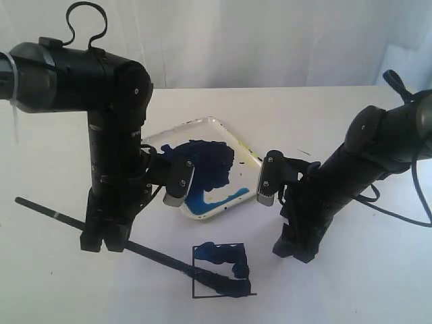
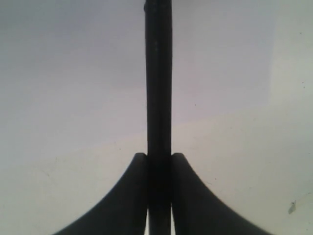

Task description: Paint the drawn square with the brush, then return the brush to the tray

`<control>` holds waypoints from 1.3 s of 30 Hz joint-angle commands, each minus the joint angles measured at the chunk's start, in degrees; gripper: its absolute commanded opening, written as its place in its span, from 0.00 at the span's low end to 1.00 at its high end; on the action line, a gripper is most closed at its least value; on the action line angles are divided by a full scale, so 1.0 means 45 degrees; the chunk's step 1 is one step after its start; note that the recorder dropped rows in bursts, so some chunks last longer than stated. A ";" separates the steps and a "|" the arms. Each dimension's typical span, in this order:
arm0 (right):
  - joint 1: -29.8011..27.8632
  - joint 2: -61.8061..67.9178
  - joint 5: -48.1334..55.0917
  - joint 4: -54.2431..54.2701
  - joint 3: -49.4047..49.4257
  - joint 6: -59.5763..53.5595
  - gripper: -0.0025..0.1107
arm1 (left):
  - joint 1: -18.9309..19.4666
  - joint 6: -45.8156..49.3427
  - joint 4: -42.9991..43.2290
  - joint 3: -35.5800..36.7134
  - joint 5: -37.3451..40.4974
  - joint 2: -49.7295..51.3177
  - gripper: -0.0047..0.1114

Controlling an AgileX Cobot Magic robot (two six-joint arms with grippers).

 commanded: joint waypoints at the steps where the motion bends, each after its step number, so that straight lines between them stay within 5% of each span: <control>1: 0.0007 0.0113 -0.0209 -0.0180 0.0054 0.0003 0.63 | -0.0061 -0.0208 -0.0010 0.0069 0.1214 0.0002 0.04; 39: 0.0007 0.0113 -0.0501 -0.0228 0.0054 0.0003 0.63 | -0.0138 -0.0581 0.1159 0.0490 0.1214 -0.0164 0.04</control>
